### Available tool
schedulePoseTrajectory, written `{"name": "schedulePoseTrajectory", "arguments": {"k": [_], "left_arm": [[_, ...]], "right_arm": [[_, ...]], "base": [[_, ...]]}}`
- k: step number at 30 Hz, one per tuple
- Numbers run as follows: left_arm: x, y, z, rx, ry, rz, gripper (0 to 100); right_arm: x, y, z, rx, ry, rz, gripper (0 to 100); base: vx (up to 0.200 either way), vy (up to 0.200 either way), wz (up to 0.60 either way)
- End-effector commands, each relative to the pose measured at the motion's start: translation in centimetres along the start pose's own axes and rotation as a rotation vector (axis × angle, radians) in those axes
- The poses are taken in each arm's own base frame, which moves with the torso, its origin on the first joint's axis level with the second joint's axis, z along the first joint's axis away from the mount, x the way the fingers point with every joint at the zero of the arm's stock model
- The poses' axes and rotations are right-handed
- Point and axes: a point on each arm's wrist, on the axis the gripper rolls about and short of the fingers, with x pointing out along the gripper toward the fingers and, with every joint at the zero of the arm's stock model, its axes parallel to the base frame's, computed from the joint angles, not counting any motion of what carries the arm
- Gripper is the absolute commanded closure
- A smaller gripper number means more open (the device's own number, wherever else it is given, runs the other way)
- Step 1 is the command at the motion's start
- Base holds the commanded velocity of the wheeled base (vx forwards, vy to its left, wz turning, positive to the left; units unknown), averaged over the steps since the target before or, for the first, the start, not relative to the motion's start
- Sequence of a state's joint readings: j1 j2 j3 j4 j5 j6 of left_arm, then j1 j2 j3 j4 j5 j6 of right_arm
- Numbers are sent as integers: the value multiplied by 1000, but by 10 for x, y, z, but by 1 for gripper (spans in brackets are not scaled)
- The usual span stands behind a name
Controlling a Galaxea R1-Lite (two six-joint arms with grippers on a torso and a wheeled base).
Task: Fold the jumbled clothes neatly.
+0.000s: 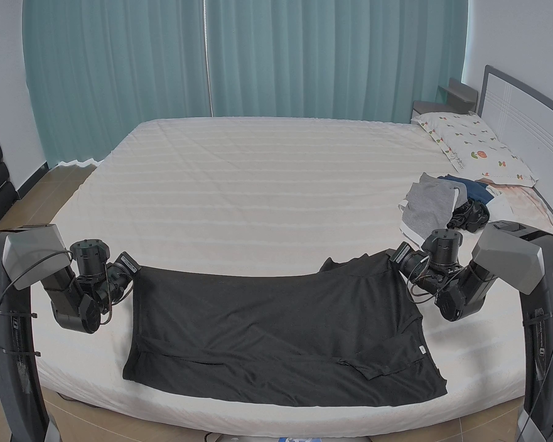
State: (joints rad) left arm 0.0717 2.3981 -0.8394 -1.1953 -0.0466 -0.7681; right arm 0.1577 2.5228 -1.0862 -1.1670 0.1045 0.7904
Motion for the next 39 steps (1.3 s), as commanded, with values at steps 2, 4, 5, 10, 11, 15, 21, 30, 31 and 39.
{"name": "schedulePoseTrajectory", "arguments": {"k": [2, 4, 5, 10, 11, 15, 21, 30, 31, 39], "left_arm": [[1, 2, 1, -1, -1, 4, 100], [1, 2, 0, -1, 1, 4, 100], [0, 2, 1, -1, 1, 4, 100], [-5, 2, -1, 2, 8, 9, 100], [-8, 2, -1, 6, 13, 11, 100], [-14, -1, 0, 12, 17, -27, 100], [-32, 2, 4, 59, 53, -54, 100], [-66, 21, -6, 182, 94, -109, 100], [-69, 23, -9, 193, 103, -103, 100], [-90, 39, -22, 261, 181, -39, 100]], "right_arm": [[5, 0, 1, -3, -17, 4, 100], [3, 2, 4, -4, -28, 13, 100], [2, 3, 5, -4, -27, 14, 100], [-10, 6, 10, -4, -9, 6, 100], [-16, 7, 10, -5, 5, 3, 100], [-36, 8, 16, -14, 67, 26, 100], [-52, 4, 15, -15, 113, 0, 100], [-84, -1, 8, -57, 206, -8, 100], [-87, -3, 6, -66, 218, -18, 100], [-123, -17, -17, -184, 326, -86, 100]], "base": [[0, 0, 0], [0, 0, 0], [0, 0, 0], [0, 0, 0], [0, 0, 0], [0, 0, 0], [0, 0, 0], [0, 0, 0], [0, 0, 0], [0, 0, 0]]}}
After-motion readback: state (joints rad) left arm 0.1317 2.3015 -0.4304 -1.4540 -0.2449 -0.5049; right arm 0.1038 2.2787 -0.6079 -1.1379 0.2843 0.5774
